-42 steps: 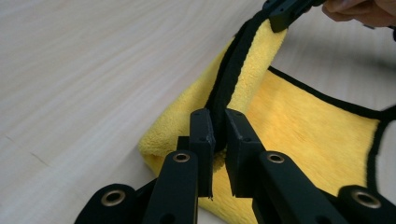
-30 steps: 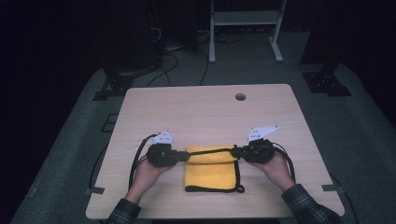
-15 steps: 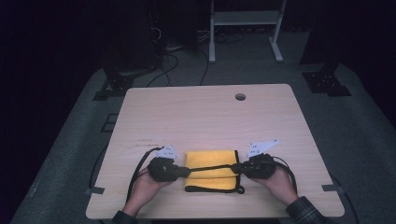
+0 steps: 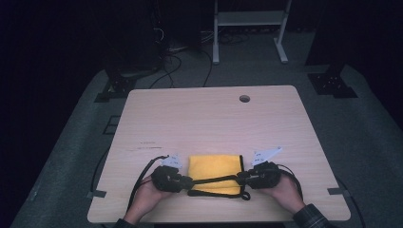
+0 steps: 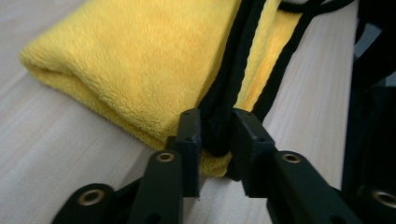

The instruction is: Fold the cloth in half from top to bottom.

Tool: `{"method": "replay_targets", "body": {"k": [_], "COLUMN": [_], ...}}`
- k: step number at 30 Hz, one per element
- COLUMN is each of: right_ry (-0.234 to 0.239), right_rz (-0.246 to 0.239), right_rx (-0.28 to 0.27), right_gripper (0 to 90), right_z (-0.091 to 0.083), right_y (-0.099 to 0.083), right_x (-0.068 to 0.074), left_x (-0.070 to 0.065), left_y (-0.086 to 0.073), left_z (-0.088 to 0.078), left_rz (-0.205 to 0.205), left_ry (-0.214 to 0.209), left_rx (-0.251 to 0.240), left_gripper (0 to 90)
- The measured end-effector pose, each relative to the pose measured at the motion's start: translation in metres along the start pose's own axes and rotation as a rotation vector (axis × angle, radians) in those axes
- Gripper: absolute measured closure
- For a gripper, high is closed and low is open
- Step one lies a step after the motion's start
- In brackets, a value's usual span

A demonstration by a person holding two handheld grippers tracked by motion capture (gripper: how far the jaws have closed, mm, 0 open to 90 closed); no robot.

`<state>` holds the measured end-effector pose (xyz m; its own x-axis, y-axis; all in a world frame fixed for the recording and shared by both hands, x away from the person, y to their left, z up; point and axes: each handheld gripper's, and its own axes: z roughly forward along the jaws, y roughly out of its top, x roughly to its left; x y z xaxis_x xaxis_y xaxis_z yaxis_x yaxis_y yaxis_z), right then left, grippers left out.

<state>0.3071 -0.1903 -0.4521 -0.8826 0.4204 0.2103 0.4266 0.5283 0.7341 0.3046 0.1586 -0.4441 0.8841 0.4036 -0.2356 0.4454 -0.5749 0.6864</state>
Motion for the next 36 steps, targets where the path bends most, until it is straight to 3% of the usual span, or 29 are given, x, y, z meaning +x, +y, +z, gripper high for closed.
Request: {"method": "replay_targets", "body": {"k": [3, 5, 9, 13, 18, 23, 28, 31, 36], "right_ry": [-0.005, -0.017, -0.026, 0.0, 0.044, 0.058, 0.036, 0.021, -0.064], "right_rz": [0.001, 0.001, -0.015, -0.032, -0.057, -0.103, -0.133, -0.125, -0.078], "right_rx": [-0.066, -0.098, -0.063, -0.003, 0.011, 0.072, 0.093, 0.075, 0.011], "right_gripper": [67.6, 70.9, 77.7, 79.7, 79.7, 79.3, 76.2, 67.7, 49.7], "right_z": [-0.011, -0.016, -0.005, 0.011, 0.011, 0.012, 0.014, 0.011, -0.001], "right_y": [0.004, 0.007, 0.012, 0.011, 0.006, -0.005, -0.01, -0.008, -0.008], "right_x": [-0.002, -0.004, -0.01, -0.009, 0.002, 0.018, 0.025, 0.023, 0.013], "left_x": [0.003, 0.007, 0.015, 0.016, 0.002, -0.01, -0.015, -0.015, -0.008], "left_y": [0.006, 0.011, 0.018, 0.017, 0.006, -0.006, -0.008, -0.005, -0.003], "left_z": [-0.012, -0.018, -0.013, 0.001, 0.008, 0.014, 0.015, 0.011, 0.001], "left_rz": [-0.005, 0.001, -0.005, -0.001, 0.007, 0.033, 0.041, 0.029, 0.0], "left_ry": [0.003, 0.029, 0.055, 0.044, 0.001, 0.003, 0.016, 0.034, 0.082], "left_rx": [-0.066, -0.097, -0.115, -0.073, -0.027, 0.039, 0.034, 0.011, -0.049], "left_gripper": [66.1, 66.2, 68.8, 70.1, 70.0, 68.4, 60.7, 48.1, 29.7]}}
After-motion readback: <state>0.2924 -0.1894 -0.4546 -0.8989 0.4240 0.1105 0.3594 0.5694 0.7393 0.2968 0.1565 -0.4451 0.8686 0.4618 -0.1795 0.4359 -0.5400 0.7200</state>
